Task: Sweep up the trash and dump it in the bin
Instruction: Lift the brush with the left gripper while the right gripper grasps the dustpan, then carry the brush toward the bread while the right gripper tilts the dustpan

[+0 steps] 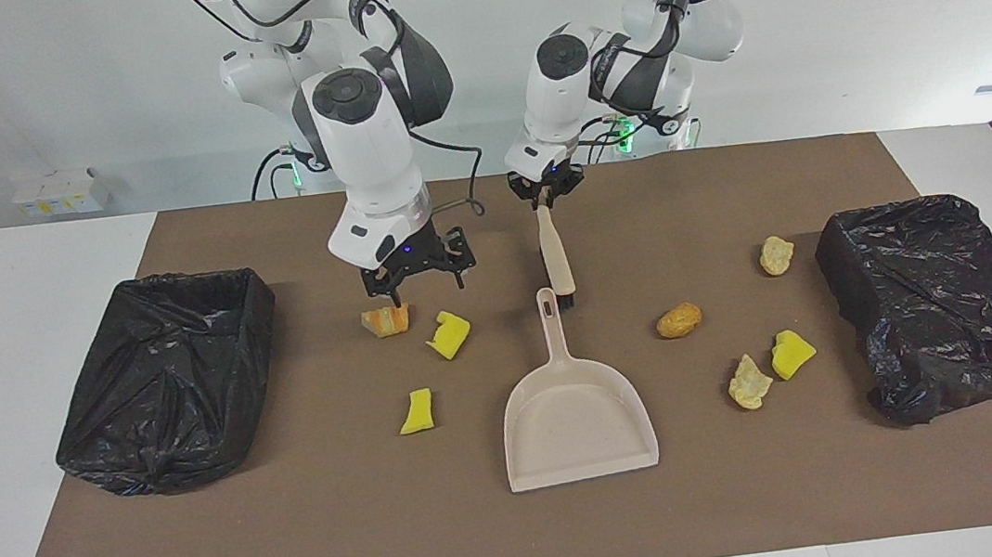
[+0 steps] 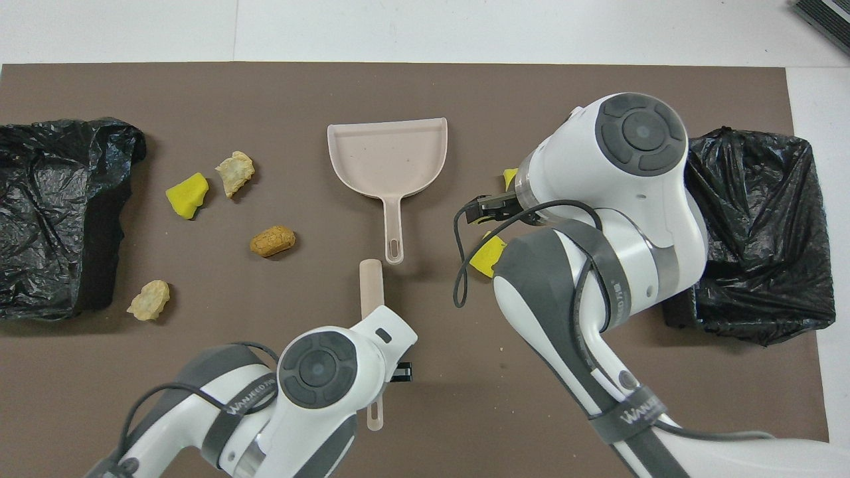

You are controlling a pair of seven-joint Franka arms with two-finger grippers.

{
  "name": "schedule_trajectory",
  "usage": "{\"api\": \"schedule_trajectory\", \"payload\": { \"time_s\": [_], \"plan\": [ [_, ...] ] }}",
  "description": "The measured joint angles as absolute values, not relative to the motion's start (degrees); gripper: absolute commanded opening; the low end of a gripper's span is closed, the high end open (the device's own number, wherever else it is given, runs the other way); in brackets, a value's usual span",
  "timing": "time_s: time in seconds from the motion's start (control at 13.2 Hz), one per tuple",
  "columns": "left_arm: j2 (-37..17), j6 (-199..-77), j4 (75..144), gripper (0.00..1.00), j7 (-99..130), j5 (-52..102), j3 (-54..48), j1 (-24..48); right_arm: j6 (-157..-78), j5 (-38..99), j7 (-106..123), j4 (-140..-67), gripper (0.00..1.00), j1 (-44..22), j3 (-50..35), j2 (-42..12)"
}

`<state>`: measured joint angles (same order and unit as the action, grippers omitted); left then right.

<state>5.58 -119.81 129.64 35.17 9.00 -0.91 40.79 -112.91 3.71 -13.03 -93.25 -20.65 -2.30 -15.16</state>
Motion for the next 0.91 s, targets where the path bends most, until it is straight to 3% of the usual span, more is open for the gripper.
{"api": "schedule_trajectory", "payload": {
  "time_s": [0.38,0.68,0.91],
  "plan": [
    [6.0,-112.7,122.3,0.0,21.4,5.4,-0.5,27.7,-120.9,4.1,-14.8,-92.8,0.92,-21.6,-5.1,-19.4],
    [4.2,-112.5,119.1,0.0,10.8,1.6,-0.4,18.9,-129.8,-1.1,-24.1,-92.5,0.84,-28.5,-5.3,-25.0],
    [1.5,-112.4,116.5,0.0,4.7,1.0,-0.4,12.2,-131.7,-6.9,-30.1,-89.8,0.8,-31.9,-5.2,-30.4]
  ]
}}
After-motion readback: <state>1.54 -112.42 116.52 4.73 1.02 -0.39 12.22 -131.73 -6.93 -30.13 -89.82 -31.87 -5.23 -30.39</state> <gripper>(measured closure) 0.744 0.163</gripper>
